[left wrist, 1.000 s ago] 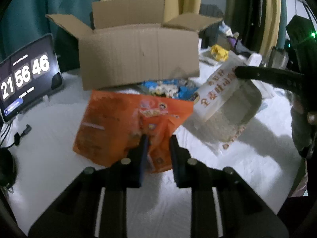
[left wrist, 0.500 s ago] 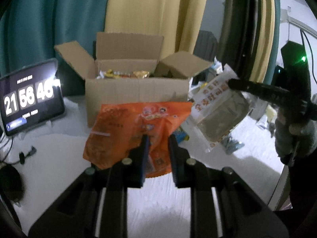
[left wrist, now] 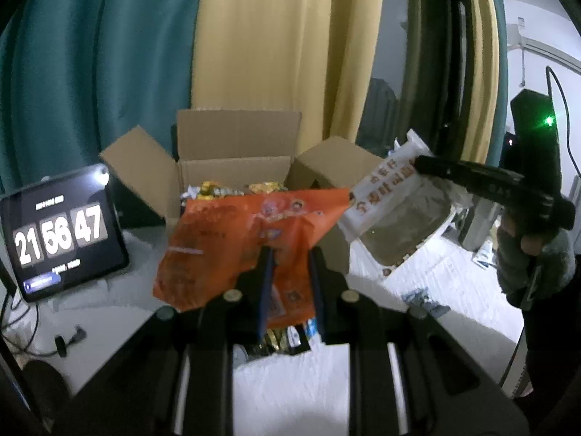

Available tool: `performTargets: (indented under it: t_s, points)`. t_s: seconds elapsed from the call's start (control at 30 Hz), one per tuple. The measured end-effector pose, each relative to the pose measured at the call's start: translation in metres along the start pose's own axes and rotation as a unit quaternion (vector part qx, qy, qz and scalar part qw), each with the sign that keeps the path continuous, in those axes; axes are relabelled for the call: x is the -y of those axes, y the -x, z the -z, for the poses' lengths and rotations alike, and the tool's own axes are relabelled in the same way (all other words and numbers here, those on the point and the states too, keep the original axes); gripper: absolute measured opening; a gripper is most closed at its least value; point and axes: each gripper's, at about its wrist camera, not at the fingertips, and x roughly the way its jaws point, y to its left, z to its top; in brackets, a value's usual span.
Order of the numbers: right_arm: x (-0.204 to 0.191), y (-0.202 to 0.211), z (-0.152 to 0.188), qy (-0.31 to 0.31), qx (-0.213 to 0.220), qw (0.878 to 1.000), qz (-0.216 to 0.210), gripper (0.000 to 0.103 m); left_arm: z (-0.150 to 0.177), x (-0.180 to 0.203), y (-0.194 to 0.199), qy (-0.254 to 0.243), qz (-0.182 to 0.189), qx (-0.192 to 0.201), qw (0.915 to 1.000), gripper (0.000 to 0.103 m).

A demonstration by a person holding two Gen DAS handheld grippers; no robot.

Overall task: Organize snacks
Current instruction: 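Carry both bags over the box and open both grippers to drop them, then withdraw both grippers from the box back toward the snacks on the table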

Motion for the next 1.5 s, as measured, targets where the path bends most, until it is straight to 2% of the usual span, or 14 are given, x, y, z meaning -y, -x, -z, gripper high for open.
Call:
performTargets:
  t_s: [0.5, 0.87, 0.9, 1.13, 1.2, 1.27, 1.3, 1.33, 1.43, 1.5]
  points:
    - [0.029, -0.03, -0.04, -0.01, 0.033, 0.999, 0.023, 0.013, -0.05, -0.004, -0.034, -0.027, -0.002, 0.035, 0.999, 0.02]
    - [0.03, -0.076, -0.059, -0.023, 0.044, 0.998, 0.029, 0.013, -0.072, -0.02, -0.069, -0.028, -0.005, 0.05, 0.9983, 0.017]
    - [0.029, -0.083, -0.061, -0.024, 0.042, 0.998, 0.027, 0.013, -0.075, -0.023, -0.074, -0.025, -0.003, 0.051, 0.9984, 0.014]
    - [0.019, -0.118, -0.069, -0.024, 0.043, 0.999, 0.023, 0.013, -0.09, -0.037, -0.109, -0.017, -0.009, 0.056, 0.9982, 0.014]
    - [0.019, -0.131, -0.068, -0.028, 0.034, 0.999, 0.026, 0.014, -0.089, -0.043, -0.121, -0.006, -0.007, 0.045, 0.999, 0.014]
    - [0.021, -0.149, -0.064, -0.033, 0.005, 0.999, 0.022, 0.014, -0.084, -0.049, -0.127, 0.004, -0.007, 0.034, 0.9994, 0.014]
    - [0.021, -0.155, -0.061, -0.032, -0.01, 0.999, 0.019, 0.015, -0.081, -0.051, -0.128, 0.007, -0.008, 0.029, 0.9995, 0.014]
    - [0.022, -0.163, -0.057, -0.034, -0.028, 0.999, 0.016, 0.027, -0.08, -0.052, -0.129, 0.009, -0.009, 0.027, 0.9996, 0.014]
    - [0.027, -0.171, -0.047, -0.051, -0.043, 0.997, 0.025, 0.053, -0.074, -0.057, -0.128, 0.016, -0.016, 0.02, 0.9995, 0.015]
    - [0.03, -0.168, -0.043, -0.06, -0.047, 0.997, 0.026, 0.055, -0.072, -0.06, -0.125, 0.019, -0.021, 0.016, 0.9995, 0.018]
